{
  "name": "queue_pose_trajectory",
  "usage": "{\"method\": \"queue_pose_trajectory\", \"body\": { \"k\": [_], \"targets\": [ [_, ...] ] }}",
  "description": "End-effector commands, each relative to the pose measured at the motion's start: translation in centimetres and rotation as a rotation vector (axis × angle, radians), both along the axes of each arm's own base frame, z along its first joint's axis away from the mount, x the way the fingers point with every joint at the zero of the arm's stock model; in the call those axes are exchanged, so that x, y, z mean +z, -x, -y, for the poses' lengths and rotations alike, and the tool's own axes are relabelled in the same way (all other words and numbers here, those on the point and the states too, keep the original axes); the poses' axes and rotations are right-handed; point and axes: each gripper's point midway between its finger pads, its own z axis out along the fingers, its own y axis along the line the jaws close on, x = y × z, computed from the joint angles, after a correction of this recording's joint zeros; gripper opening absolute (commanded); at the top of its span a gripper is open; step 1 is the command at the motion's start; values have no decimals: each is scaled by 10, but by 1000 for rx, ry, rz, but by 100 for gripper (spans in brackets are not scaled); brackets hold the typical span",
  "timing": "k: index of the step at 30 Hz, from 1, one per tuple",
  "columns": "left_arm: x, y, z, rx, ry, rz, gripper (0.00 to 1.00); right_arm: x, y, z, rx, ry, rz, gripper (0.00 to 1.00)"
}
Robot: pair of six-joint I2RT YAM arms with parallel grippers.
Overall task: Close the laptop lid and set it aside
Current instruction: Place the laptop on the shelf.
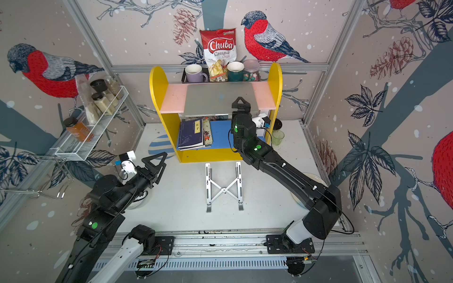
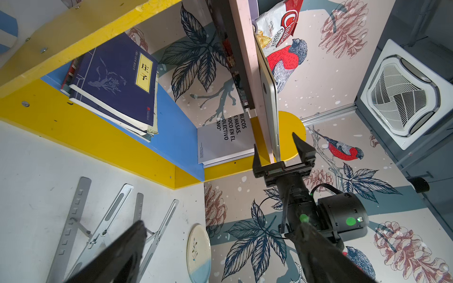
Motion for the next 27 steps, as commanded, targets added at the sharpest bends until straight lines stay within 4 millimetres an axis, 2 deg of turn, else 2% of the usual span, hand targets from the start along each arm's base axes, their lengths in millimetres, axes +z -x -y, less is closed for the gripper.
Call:
{"method": "queue_pose_trajectory", "body": {
  "k": [1, 6, 16, 24, 27],
  "targets": [
    [4, -1, 1, -7, 9, 20, 95, -8, 3, 3, 0, 6, -28, 100],
    [3, -1, 1, -6, 5, 18, 95, -19, 5, 6, -2, -2, -53, 100],
    [3, -1, 1, -3, -17, 17, 95, -25, 15, 16, 6, 29, -60, 100],
    [-10, 1, -7, 24, -137, -14, 95, -38, 46, 42, 22, 66, -62, 100],
    [-15, -1, -9, 34, -167, -18, 95, -37, 62, 55, 36, 104, -49, 100]
  ]
}}
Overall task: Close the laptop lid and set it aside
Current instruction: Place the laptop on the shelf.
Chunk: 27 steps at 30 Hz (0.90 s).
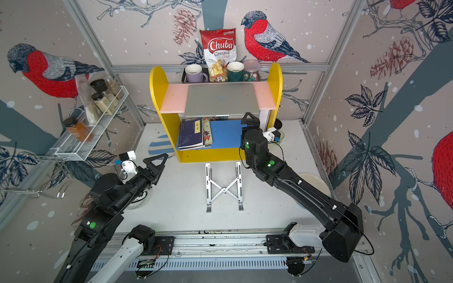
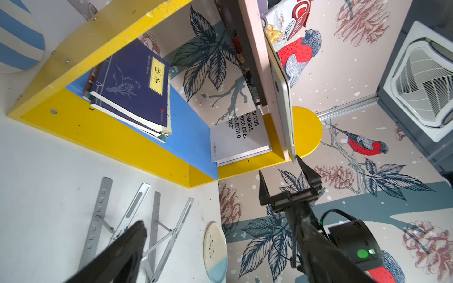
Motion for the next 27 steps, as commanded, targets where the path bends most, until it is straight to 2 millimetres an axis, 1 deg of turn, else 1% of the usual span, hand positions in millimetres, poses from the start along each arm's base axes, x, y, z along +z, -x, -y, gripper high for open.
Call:
{"method": "queue_pose_trajectory", "body": {
  "k": [1, 3, 5, 6, 7, 9, 10, 11, 15, 18, 19, 20, 22, 24, 26, 27],
  "targets": [
    [-8, 0, -4, 14, -77, 0, 95, -8, 15, 13, 5, 103, -13, 100],
    [-11, 0, -7, 22, -106, -2, 95, -7, 26, 27, -11, 143, 1, 100],
    [-12, -2, -8, 30, -122, -3, 95, -3, 26, 39, -40, 176, 17, 100],
    [-13, -4, -8, 31, -124, -7, 96, -1, 21, 39, -20, 176, 15, 100],
    [-14, -6, -6, 27, -120, -10, 96, -2, 11, 36, 17, 163, 2, 100],
    [-14, -9, 0, 7, -99, -18, 96, 5, -1, 22, 101, 139, -3, 100],
    [-15, -10, 1, 1, -89, -22, 95, 10, -2, 17, 119, 143, 6, 100],
    [-15, -11, 2, 1, -82, -20, 95, 15, -1, 15, 115, 153, 23, 100],
    [-10, -4, -7, 28, -114, 7, 96, 29, 6, 20, 97, 210, 80, 100],
    [-2, 0, -6, 6, -158, 16, 93, 38, 15, 26, 115, 291, 98, 94],
    [3, 0, -3, -13, -172, 20, 90, 41, 20, 28, 124, 313, 96, 89],
    [5, -1, 1, -35, -180, 15, 86, 41, 24, 31, 133, 346, 83, 82],
    [10, -4, 9, -78, -196, 4, 75, 44, 32, 37, 143, 402, 81, 66],
    [13, -7, 15, -111, -227, -8, 56, 51, 43, 47, 147, 482, 79, 41],
    [18, -7, 18, -123, -260, -5, 35, 56, 50, 55, 153, 578, 65, 20],
    [19, -8, 19, -128, -276, -8, 23, 63, 53, 57, 158, 620, 68, 9]
  ]
}}
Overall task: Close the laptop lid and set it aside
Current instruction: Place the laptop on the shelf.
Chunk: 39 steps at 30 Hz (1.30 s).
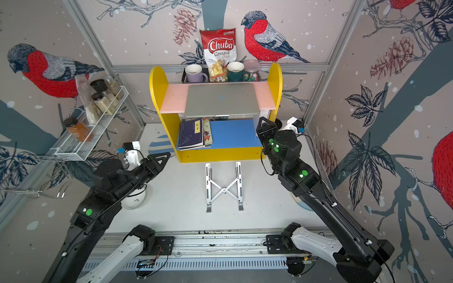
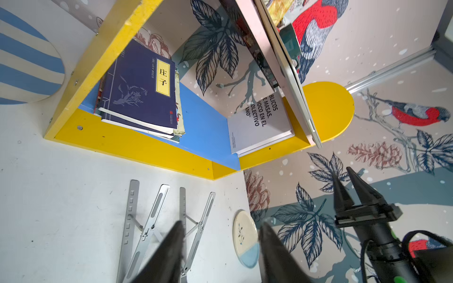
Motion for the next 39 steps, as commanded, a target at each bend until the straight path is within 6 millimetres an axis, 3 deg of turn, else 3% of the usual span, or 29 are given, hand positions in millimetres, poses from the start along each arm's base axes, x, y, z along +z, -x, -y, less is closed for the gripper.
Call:
{"method": "queue_pose_trajectory", "body": {
  "k": [1, 2, 5, 6, 8, 12, 15, 24, 30, 39],
  "targets": [
    [1, 5, 7, -54, -84, 3, 12, -5, 9, 6, 26, 260, -39, 1],
    [3, 4, 9, -59, -96, 5, 0, -3, 10, 5, 39, 313, -45, 0],
    [0, 0, 23, -95, -143, -13, 0, 5, 7, -4, 97, 459, -76, 0],
    [11, 0, 29, -108, -148, 7, 0, 7, 6, -10, 122, 493, -86, 0],
    [13, -4, 43, -132, -185, 7, 0, 12, 2, -23, 180, 531, -100, 0],
    [20, -14, 70, -172, -265, 13, 0, -2, -4, -61, 311, 634, -170, 0],
    [28, -27, 84, -183, -289, 21, 0, -6, -1, -73, 325, 681, -170, 0],
    [37, -61, 114, -190, -342, 32, 0, -15, 6, -87, 401, 714, -170, 0],
    [40, -75, 123, -175, -339, 39, 0, -28, -16, -85, 408, 686, -215, 0],
    [49, -94, 125, -131, -350, 63, 0, -24, -44, -77, 392, 630, -227, 0]
  ]
}}
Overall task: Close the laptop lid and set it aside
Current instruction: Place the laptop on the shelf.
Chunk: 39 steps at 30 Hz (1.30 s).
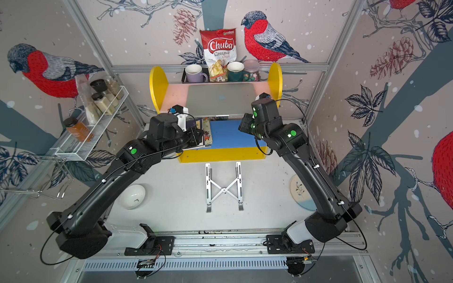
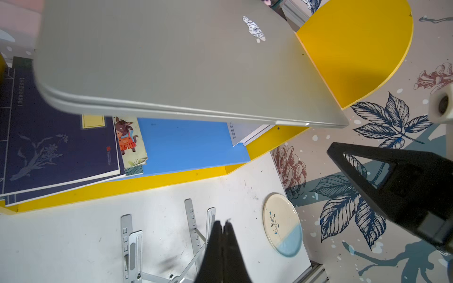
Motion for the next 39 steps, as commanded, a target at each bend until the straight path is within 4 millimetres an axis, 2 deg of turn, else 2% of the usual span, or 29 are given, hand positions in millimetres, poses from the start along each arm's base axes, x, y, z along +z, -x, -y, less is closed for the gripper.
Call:
{"method": "queue_pose_trajectory", "body": {
  "k": [1, 14, 25, 33, 39],
  "targets": [
    [12, -11, 0, 21, 12, 46, 0, 9, -7, -6, 20, -36, 10, 0],
    [12, -45, -24, 75, 54, 16, 0, 8, -33, -15, 17, -47, -7, 0],
    [13, -73, -27, 92, 117, -3, 0, 7, -37, -22, 25, -55, -11, 0],
    [18, -84, -29, 104, 128, -7, 0, 4, -40, -27, 36, -58, -18, 0],
    [11, -91, -29, 109, 127, -24, 0, 3, -42, -27, 37, -56, -18, 0]
  ]
}}
